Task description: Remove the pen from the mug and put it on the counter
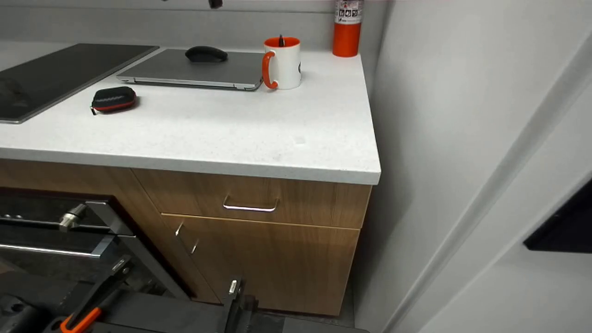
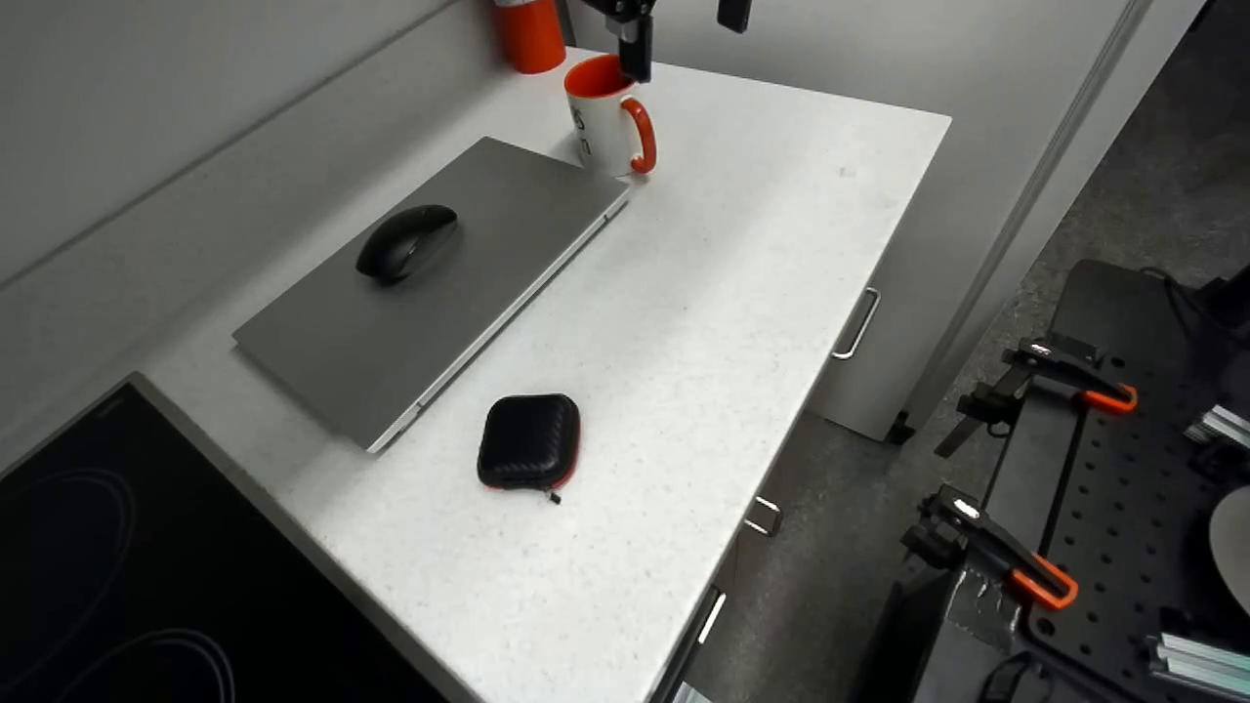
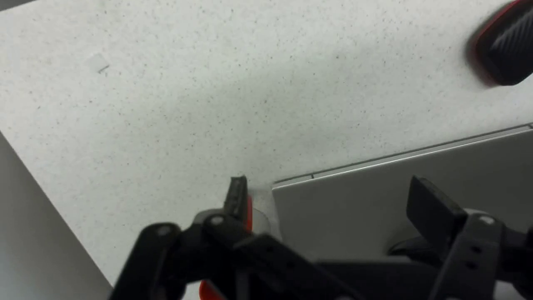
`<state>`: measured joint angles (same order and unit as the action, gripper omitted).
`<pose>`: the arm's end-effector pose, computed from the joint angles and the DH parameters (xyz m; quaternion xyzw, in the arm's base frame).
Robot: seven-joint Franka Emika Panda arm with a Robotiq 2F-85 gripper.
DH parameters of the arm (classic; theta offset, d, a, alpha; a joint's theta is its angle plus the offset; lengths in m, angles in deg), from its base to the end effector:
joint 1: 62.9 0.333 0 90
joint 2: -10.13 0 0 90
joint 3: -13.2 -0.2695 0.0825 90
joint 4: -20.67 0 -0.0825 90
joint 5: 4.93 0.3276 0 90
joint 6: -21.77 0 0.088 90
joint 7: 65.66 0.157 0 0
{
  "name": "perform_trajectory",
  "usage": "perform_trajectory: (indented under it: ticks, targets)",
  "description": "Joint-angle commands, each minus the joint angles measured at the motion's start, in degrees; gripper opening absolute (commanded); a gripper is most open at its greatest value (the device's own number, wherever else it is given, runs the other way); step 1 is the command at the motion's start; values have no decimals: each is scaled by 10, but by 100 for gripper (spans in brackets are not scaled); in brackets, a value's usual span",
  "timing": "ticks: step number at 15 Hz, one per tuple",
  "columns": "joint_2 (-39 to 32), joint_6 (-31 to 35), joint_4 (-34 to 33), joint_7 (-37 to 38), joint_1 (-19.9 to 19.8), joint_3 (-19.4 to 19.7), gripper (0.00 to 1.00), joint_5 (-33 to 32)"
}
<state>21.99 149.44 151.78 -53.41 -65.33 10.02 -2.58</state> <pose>0.4615 0.0090 0.3831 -0.9910 0.1113 -0.0716 0.0196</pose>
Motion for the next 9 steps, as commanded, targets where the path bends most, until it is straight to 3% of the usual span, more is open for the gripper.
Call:
perform_trajectory:
  ticks: [1,9]
  targets:
    - [-11,-2,-8,1,6,8,100,-2]
    - [-41,14,-24,28,0,11,100,-5]
